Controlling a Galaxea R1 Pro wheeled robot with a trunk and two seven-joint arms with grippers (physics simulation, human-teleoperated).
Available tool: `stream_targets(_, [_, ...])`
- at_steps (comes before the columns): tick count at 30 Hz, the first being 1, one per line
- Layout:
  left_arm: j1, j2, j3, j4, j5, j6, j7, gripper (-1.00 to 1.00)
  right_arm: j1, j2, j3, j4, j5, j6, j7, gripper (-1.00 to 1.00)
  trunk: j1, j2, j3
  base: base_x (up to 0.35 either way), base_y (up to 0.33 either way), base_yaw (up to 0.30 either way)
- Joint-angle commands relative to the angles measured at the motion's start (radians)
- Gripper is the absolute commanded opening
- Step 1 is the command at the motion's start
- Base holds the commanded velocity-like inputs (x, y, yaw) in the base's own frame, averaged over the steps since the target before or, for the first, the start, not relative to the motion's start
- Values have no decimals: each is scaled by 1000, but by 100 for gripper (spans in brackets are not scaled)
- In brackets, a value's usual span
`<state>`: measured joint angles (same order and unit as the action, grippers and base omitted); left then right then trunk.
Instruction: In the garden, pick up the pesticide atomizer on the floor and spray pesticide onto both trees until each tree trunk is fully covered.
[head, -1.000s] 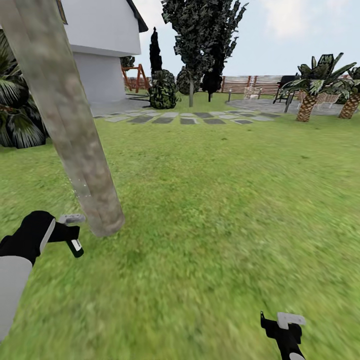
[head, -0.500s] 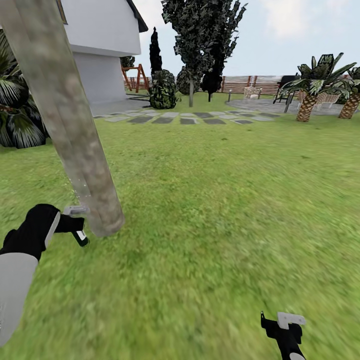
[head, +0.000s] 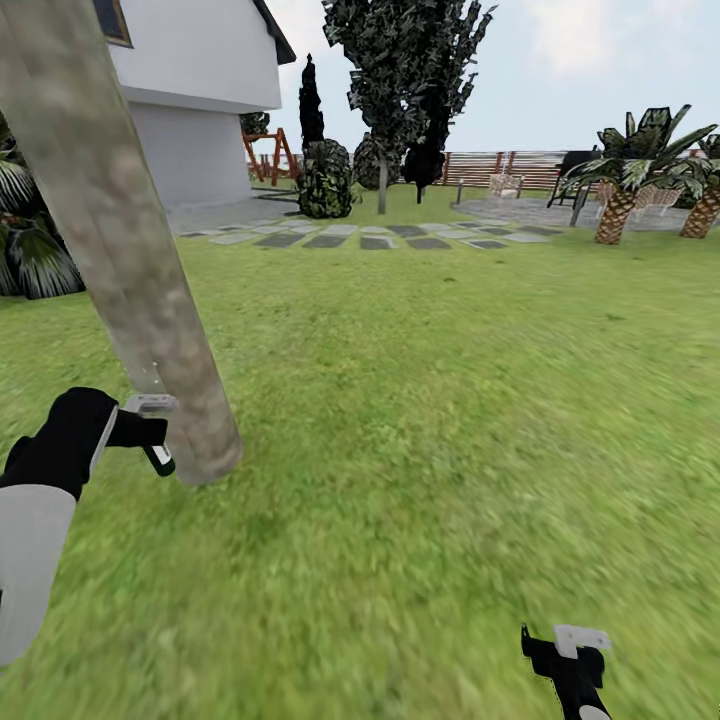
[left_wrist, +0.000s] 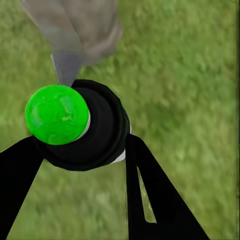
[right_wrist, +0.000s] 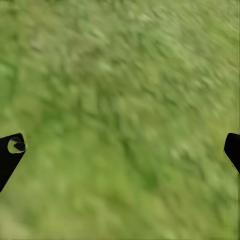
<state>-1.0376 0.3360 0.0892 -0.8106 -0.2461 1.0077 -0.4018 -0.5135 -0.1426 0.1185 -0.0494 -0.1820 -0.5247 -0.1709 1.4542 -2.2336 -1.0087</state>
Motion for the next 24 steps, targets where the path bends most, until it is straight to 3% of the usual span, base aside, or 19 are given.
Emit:
stream_targets(1, [-1, 1, 2, 0, -11, 3, -11, -100, 0, 0, 9, 0, -8, -2, -2, 100, 0, 0, -1, 83, -240, 0])
stream_targets(6, [-1, 3, 1, 2, -10, 3, -12, -100, 0, 0, 10, 0, -8, -2, -1, 100, 0, 0, -1, 16, -267, 19])
stream_targets(12, [-1, 6, 3, 6, -13, 3, -12, -100, 0, 0, 10, 0, -8, -2, -1, 100, 0, 0, -1, 44, -271, 244])
stream_targets(19, [-1, 17, 4, 10, -16, 4, -12, -100, 0, 0, 10, 0, -8, -2, -1, 100, 0, 0, -1, 248, -193, 276])
stream_targets(24, [2, 21, 1, 11, -16, 5, -12, -100, 0, 0, 10, 0, -10, -2, -1, 100, 0, 0, -1, 309, -100, 54])
